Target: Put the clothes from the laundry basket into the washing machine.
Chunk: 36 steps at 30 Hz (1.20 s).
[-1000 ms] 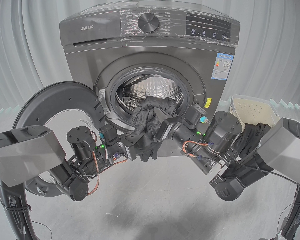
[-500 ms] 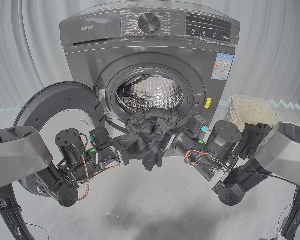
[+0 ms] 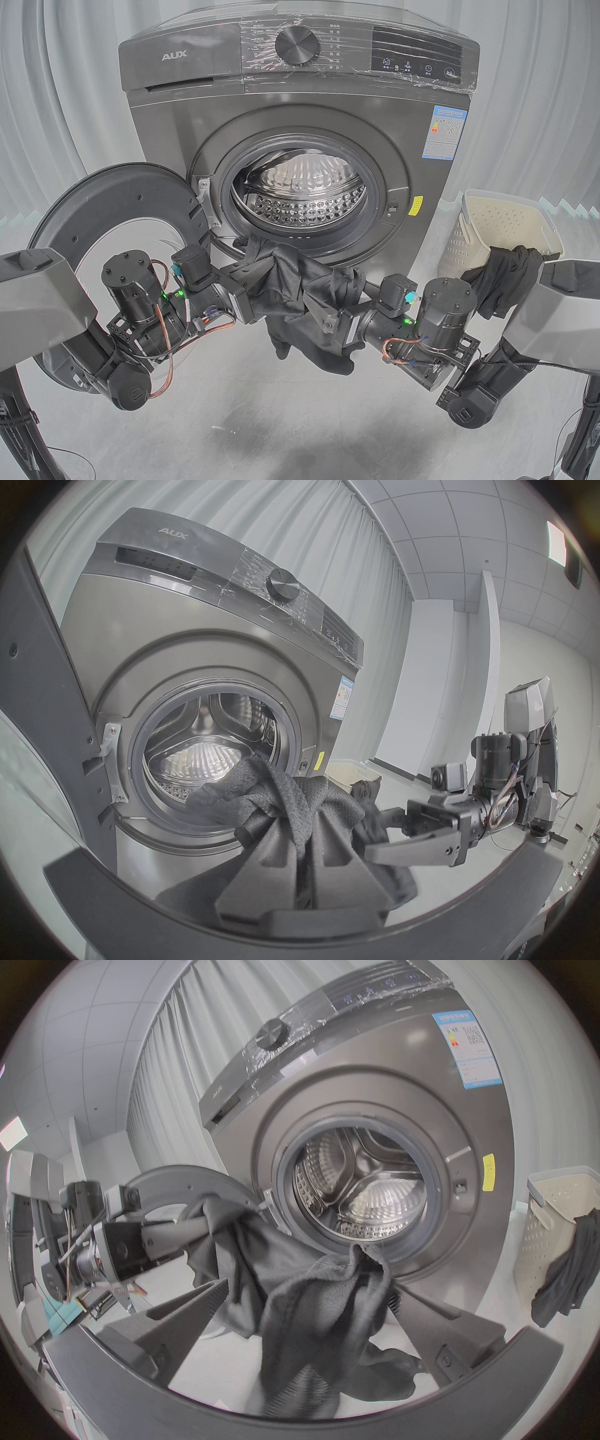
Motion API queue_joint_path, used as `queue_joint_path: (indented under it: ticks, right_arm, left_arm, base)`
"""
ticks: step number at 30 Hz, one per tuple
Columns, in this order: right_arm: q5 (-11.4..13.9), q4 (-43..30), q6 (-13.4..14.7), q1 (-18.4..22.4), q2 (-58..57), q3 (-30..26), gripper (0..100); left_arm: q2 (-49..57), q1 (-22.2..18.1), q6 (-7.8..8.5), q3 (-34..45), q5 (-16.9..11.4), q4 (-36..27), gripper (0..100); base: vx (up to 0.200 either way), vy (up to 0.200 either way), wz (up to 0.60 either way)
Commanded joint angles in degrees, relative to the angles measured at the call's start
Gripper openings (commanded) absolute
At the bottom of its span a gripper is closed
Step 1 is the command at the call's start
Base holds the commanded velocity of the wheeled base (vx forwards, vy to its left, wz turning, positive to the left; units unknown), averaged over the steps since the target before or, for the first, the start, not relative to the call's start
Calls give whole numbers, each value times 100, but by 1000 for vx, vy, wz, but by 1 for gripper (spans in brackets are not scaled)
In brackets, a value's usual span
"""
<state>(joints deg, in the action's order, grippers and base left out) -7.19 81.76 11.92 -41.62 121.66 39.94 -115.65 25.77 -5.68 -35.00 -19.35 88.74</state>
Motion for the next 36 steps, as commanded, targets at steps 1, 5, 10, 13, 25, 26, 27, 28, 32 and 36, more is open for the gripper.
queue_joint_path:
  ticks: [1, 5, 10, 13, 25, 26, 27, 28, 32, 36]
  right_arm:
    - [7, -20, -15, 66, 33, -223, 100]
    - [16, -29, -32, 128, 59, -364, 100]
    - [7, -29, -41, 163, 103, -364, 100]
    - [7, -38, -50, 163, 112, -364, 100]
    - [113, 50, -208, -31, 288, -293, 100]
    - [148, 59, -252, -31, 297, -293, 100]
    - [174, 59, -269, -31, 305, -293, 100]
    - [218, 59, -331, -31, 314, -285, 100]
    - [262, 68, -375, -22, 393, -214, 100]
    - [262, 59, -428, -39, 596, 216, 100]
  left_arm:
    - [8, -11, 6, -7, 10, 3, 0]
    - [8, -11, -3, -7, 115, 3, 0]
    - [16, -11, -3, -16, 115, 3, 0]
    - [8, -11, -3, -24, 115, 3, 0]
    - [-1, -19, -21, -68, 142, 3, 0]
    - [-1, -19, -21, -95, 186, 3, 0]
    - [-10, -19, -21, -95, 203, 3, 0]
    - [-28, -19, -30, -139, 274, 3, 0]
    - [-36, -11, -82, -200, 317, 3, 0]
    - [-36, -2, -91, -200, 317, 3, 0]
  base:
    - [0, 0, 0]
    - [0, 0, 0]
    - [0, 0, 0]
    - [0, 0, 0]
    - [0, 0, 0]
    - [0, 0, 0]
    - [0, 0, 0]
    - [0, 0, 0]
    - [0, 0, 0]
    - [0, 0, 0]
